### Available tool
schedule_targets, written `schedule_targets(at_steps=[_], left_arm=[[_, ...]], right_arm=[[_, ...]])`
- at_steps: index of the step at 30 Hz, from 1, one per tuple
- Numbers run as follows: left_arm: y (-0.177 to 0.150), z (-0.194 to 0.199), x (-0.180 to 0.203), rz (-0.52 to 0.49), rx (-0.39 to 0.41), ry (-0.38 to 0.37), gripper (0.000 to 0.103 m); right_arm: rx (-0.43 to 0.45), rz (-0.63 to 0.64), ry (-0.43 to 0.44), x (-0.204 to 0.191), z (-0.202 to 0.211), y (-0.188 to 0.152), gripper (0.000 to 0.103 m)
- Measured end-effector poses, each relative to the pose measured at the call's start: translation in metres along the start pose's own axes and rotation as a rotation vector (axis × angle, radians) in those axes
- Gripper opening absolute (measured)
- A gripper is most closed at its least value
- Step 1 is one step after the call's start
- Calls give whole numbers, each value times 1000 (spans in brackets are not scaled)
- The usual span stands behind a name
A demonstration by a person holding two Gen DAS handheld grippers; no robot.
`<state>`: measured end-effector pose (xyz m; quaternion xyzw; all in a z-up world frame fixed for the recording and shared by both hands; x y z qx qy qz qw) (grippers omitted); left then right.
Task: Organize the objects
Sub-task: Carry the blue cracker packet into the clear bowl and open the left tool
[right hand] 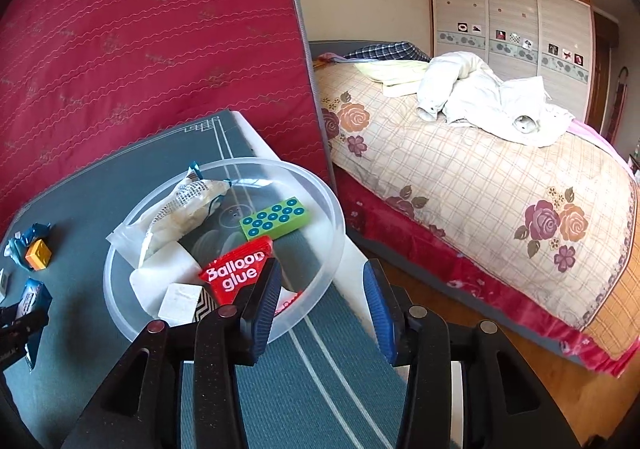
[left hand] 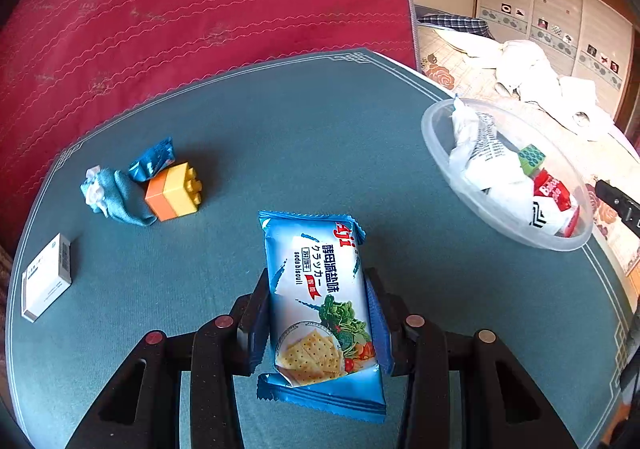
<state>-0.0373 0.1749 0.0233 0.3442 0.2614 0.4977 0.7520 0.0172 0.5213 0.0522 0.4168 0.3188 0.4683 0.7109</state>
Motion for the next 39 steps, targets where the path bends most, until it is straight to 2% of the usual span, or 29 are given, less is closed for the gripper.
schedule_targets(at_steps=[6,15,22,29,30,31,33,39], left_arm=[[27,-1,40,-46,24,-84,45],[62,-19,97,-92,49,-201,45],[80,-39,133,-119,51,-245,45],[86,-56,155,-154,57,-281,46],[87,-58,157,-156,55,-292,52],[88,-60,156,-152,55,-298,64],[88,-58,150,-128,77,-294,74],[85,-46,123,-81,106,-257,78]], right_arm=[[14,6,25,7,2,-3,52],[25,-33,60,22,1,-1,53],[67,-52,49,33,8,7,54],[53,-75,45,40,3,7,55],[49,-74,46,40,2,6,55],[46,-73,48,39,2,6,55],[45,-72,49,39,1,5,55],[45,-67,47,39,2,4,55]])
Point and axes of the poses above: each gripper's, at about its wrist camera, not at the fingertips, and z roughly against the way its jaws point, x to its right, y to its top, the point moved 1 cm from there along -z, roughly the way its jaws point, and after that the axes turned 9 degrees about x, right-handed, at the moved point
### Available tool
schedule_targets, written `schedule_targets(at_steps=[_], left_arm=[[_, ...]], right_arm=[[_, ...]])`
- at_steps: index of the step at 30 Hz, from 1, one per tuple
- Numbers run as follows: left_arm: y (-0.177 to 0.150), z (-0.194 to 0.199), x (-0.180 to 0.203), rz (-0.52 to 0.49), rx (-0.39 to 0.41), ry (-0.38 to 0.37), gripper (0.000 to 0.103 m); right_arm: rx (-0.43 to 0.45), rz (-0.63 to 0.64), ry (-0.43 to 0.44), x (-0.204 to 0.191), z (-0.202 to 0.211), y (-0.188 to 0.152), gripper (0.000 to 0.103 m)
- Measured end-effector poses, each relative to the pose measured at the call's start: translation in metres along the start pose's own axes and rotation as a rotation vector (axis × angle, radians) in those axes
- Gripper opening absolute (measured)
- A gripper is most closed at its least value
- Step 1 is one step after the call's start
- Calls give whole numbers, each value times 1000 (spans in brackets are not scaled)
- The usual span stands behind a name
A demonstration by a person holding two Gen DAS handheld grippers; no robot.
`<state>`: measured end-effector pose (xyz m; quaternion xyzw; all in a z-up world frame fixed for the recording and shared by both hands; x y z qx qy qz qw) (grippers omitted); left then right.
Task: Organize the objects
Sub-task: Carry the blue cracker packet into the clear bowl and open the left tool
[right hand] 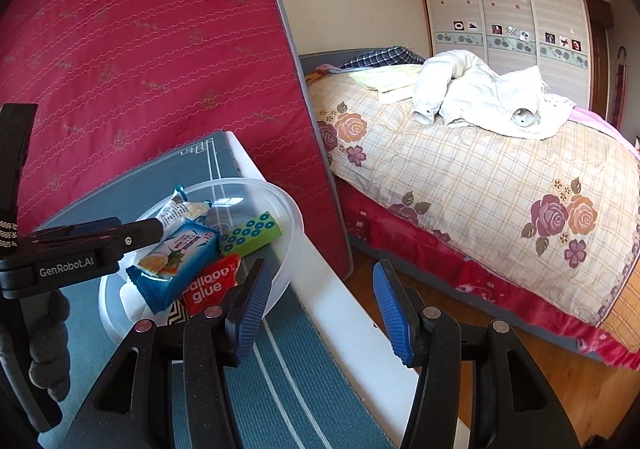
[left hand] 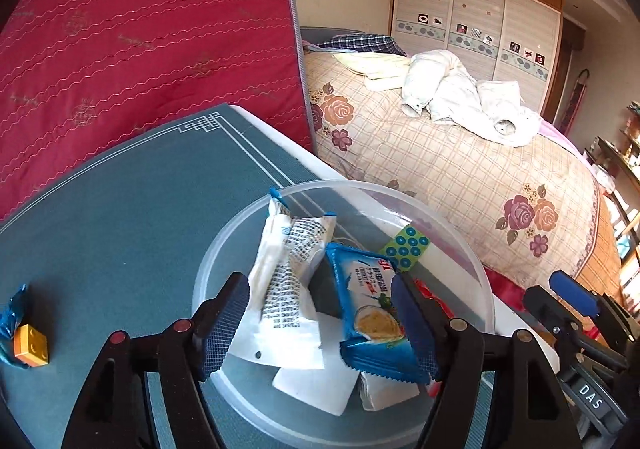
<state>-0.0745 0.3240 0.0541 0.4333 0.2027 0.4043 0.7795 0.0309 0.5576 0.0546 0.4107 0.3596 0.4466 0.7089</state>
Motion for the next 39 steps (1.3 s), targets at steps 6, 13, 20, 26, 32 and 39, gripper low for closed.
schedule_targets(at_steps=[6,13,20,26,32,39], left_arm=[[-11,18,-12,10,20,33,87],[-27,27,-8,-15,18,48,90],[-33,17,1,-31,-6,58,90],[-31,2,3,-34,-23,79,90],[-26,-7,5,-50,-17,113,91],[-29,4,0,-39,-6,114,92]], right_arm=[[1,22,12,-7,3,-3,55],[-3,34,21,-15,6,-6,55],[7,40,32,-18,10,-6,55],[7,34,35,-16,10,-6,55],[4,35,35,-17,9,-6,55],[6,47,32,-20,10,-7,55]])
Point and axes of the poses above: each gripper's, at about its wrist camera, not at the fingertips, and z roughly against the way its jaws point, x to its right, y to its top, the point moved 1 cm from there along -z, roughly the way its jaws point, and after that the axes turned 9 degrees about x, right-handed, at the moved point
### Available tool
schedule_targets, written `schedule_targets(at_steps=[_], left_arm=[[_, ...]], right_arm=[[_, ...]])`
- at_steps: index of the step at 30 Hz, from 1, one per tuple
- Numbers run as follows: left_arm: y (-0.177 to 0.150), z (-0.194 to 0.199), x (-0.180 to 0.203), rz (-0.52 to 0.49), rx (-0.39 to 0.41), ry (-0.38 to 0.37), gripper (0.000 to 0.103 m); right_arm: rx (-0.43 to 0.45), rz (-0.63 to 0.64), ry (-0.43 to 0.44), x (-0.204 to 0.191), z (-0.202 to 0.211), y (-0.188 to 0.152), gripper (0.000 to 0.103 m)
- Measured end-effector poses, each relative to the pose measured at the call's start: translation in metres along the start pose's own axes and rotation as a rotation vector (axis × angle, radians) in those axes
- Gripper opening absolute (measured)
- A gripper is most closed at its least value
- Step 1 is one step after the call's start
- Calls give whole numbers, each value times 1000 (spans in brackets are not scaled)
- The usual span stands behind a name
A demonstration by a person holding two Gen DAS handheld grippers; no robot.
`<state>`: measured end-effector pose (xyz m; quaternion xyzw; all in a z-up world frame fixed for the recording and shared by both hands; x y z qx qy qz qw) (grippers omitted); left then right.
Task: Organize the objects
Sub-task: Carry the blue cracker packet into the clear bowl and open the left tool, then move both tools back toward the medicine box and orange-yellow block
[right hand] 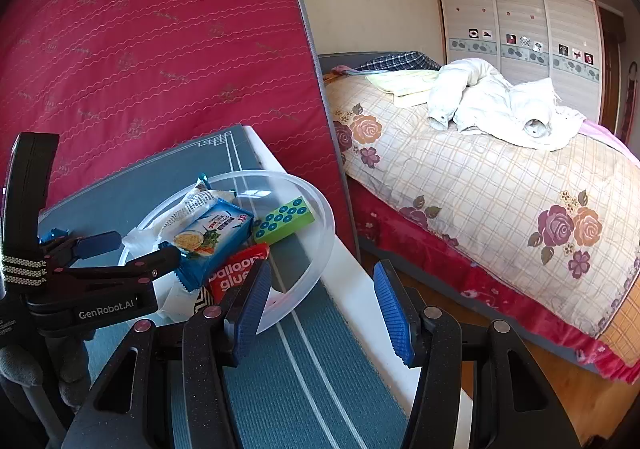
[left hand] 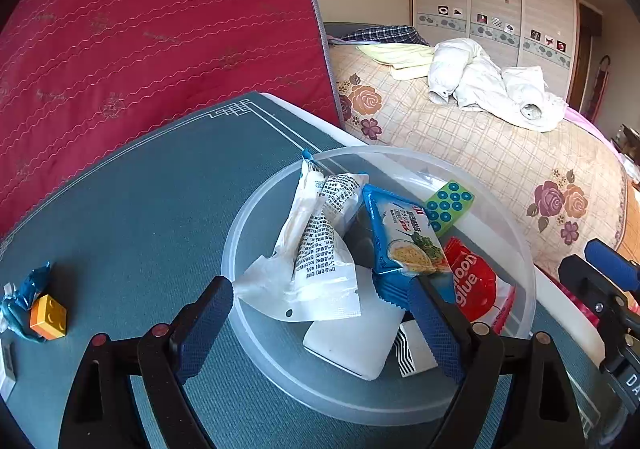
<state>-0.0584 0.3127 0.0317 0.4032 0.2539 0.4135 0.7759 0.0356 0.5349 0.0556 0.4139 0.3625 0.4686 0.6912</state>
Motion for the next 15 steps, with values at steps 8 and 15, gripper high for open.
schedule_targets(at_steps=[8,15], left_arm=[[-3,23,-18,29,29,3,94],[-14,39,-49,71,23,66,102]], right_arm=[[-8,30,12,-15,6,-3,55],[-20,82,42,-37,13,-11,64]])
Point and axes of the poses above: each gripper's, at about its wrist camera, not at the fingertips, and z roughly against the way its jaws point, x to its right, y to its top, the point moved 1 cm from there along -z, roughly the way its jaws point, and after that the axes turned 9 degrees about x, right-handed, at the moved point
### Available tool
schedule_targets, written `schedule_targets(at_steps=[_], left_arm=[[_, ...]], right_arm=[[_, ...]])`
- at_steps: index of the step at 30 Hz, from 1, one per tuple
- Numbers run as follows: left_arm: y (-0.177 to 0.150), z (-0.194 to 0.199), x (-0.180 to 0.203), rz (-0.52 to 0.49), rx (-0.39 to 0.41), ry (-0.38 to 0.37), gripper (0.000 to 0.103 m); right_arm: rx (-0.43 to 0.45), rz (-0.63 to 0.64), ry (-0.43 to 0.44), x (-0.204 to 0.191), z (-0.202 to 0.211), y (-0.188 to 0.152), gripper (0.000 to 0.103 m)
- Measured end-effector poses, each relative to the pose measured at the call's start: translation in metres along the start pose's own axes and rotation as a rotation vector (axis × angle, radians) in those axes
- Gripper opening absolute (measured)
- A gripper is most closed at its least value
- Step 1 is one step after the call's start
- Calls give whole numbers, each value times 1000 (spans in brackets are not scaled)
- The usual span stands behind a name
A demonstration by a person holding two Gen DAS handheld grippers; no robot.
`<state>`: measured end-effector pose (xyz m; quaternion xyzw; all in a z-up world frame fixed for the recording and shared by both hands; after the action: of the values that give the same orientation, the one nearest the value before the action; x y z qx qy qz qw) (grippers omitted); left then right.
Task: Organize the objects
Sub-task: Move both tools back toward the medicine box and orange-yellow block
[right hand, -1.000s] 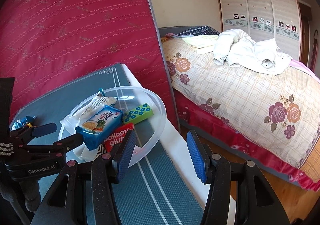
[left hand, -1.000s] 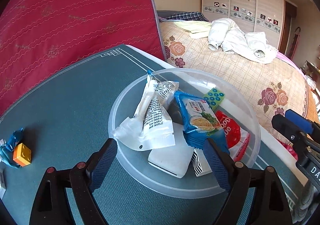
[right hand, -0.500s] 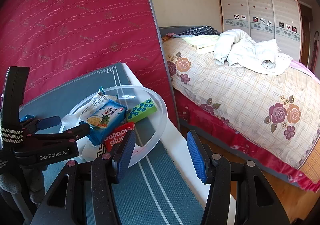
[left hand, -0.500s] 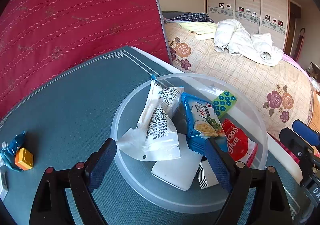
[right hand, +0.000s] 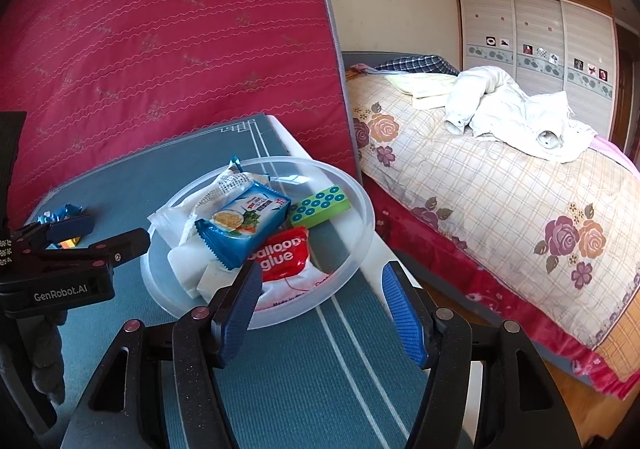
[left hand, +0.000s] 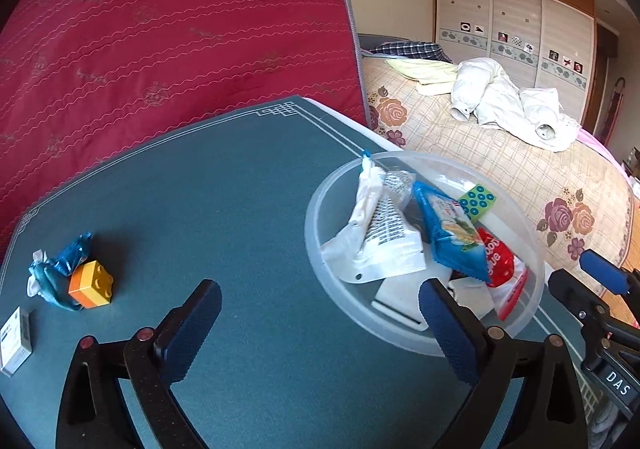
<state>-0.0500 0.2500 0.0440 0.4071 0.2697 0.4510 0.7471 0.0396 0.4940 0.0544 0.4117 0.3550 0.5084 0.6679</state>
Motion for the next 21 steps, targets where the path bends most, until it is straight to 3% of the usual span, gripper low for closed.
schedule_targets(at_steps=[15,21], left_arm=[[-27,24,-105,113,-17,159,102],[-42,34,-150,138,-28,239,102]], right_arm=[[-26,92,136,-79,8,-7,76],[-55,108,200,-115,4,-13,77]])
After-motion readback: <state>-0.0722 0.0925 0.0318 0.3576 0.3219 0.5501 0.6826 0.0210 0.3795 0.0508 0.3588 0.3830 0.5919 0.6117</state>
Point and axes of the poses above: each gripper's, at about its wrist camera, not at the fingertips, and z roughly against the way its jaws point, x to its right, y to its top, the point moved 1 cm from there along -z, roughly the way its jaws point, and after that the axes turned 9 degrees about x, right-handed, at the moved point
